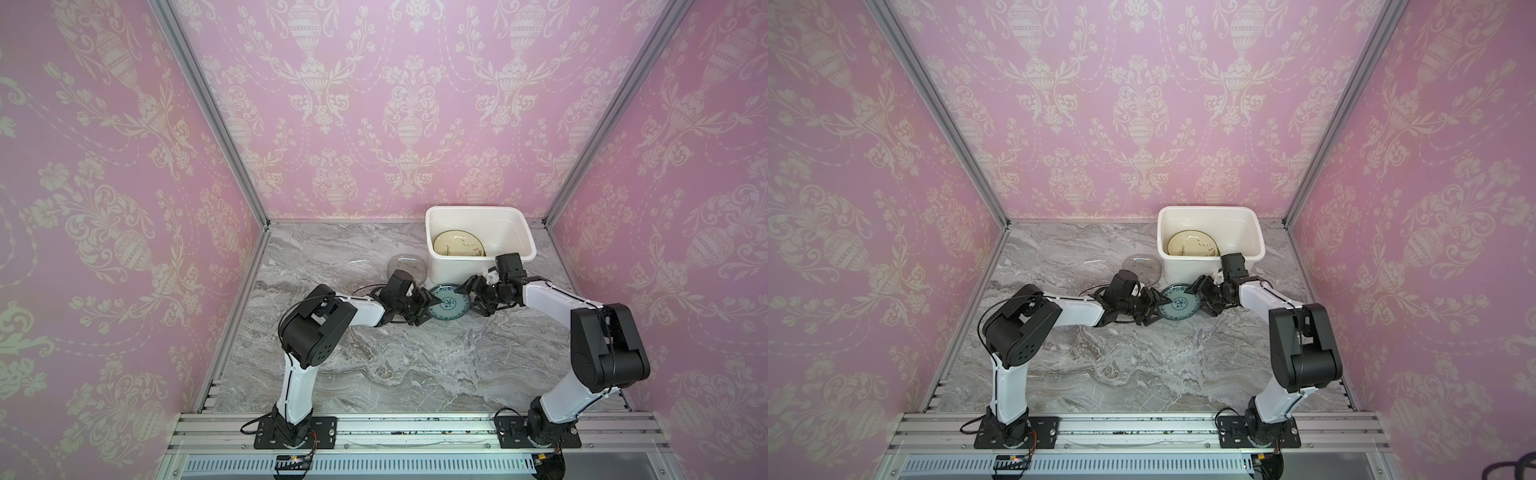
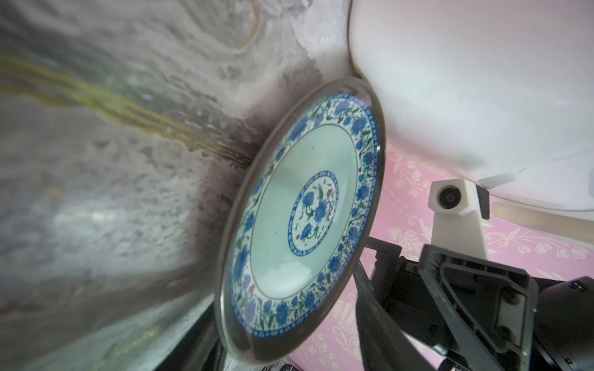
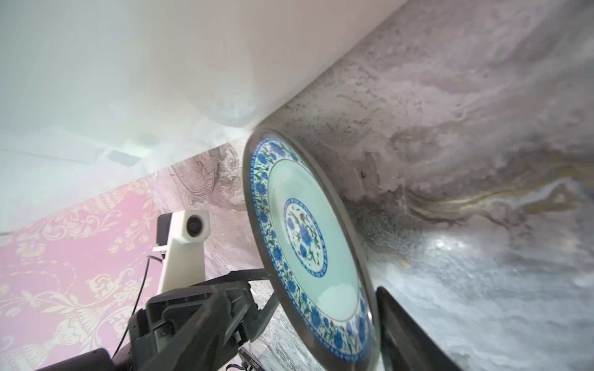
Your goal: Place the plates into the plastic bin on the countertop
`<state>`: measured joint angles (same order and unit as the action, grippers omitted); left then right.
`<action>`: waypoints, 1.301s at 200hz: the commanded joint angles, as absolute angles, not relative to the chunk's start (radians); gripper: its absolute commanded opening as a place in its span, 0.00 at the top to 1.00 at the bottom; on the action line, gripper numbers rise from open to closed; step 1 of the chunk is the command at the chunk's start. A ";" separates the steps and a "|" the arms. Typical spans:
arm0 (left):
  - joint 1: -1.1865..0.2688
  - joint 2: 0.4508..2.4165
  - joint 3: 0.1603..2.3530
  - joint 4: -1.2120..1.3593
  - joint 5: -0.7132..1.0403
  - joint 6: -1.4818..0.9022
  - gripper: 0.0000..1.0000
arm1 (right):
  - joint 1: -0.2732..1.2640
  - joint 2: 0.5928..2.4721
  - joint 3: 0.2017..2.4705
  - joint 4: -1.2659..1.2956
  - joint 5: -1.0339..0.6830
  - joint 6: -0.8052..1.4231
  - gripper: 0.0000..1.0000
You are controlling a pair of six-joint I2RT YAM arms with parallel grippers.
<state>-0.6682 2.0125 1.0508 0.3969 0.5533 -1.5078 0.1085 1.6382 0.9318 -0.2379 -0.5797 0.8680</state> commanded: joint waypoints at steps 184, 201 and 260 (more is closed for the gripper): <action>-0.681 2.010 1.092 0.415 0.590 -1.522 0.87 | 0.144 1.608 0.891 -0.074 -0.594 0.946 0.55; -0.684 1.993 1.081 0.420 0.594 -1.523 0.90 | 0.145 1.591 0.890 -0.086 -0.589 0.943 0.54; -0.690 1.855 0.975 0.379 0.634 -1.487 0.99 | 0.137 1.464 0.908 -0.248 -0.556 0.863 0.48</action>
